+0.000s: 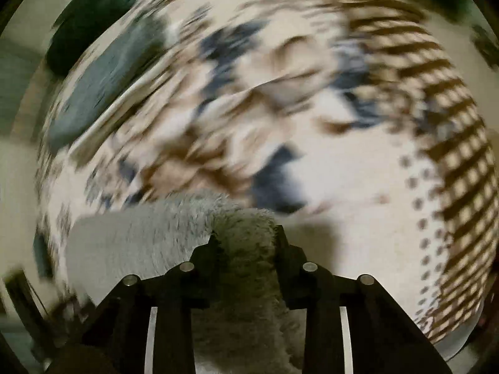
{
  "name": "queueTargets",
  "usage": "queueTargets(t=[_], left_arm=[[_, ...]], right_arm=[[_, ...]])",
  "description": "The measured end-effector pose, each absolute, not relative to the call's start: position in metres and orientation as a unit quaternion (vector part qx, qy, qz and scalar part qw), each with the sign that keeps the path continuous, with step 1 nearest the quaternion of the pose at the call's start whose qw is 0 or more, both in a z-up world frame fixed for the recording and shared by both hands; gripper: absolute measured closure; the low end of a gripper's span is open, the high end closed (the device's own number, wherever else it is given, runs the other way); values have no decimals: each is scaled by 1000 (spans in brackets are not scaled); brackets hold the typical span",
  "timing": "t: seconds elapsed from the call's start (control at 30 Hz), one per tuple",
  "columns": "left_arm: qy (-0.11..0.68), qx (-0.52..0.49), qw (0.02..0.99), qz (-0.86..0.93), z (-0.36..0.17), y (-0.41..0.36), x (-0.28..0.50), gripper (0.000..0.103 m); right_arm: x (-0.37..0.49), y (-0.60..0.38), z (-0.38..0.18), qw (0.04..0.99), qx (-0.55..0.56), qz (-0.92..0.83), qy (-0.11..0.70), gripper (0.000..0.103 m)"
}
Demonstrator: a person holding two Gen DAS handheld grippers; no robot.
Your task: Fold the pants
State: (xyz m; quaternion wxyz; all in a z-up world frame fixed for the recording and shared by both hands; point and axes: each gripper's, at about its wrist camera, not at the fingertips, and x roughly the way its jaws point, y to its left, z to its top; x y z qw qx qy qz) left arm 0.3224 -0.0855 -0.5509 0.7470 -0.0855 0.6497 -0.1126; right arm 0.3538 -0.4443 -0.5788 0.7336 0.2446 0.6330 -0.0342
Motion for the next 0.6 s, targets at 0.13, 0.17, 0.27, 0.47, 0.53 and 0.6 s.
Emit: queueTargets(t=[0.13, 0.17, 0.27, 0.47, 0.53, 0.6], left_arm=[[651, -88, 747, -105, -551, -83, 331, 0], [645, -82, 752, -106, -542, -83, 333, 0], [630, -74, 766, -105, -515, -86, 331, 0], [613, -102, 774, -118, -500, -104, 340, 0], [623, -92, 769, -113, -512, -111, 346, 0], [637, -66, 762, -98, -535, -118, 353, 0]], right_arm=[[355, -437, -584, 715, 241, -26, 656, 60], [351, -435, -569, 723, 234, -28, 650, 58], [323, -430, -515, 770, 256, -3, 585, 58], [301, -363, -520, 715, 357, 158, 579, 85], [306, -345, -549, 699, 343, 151, 609, 85], [306, -341, -585, 681, 315, 107, 652, 98]])
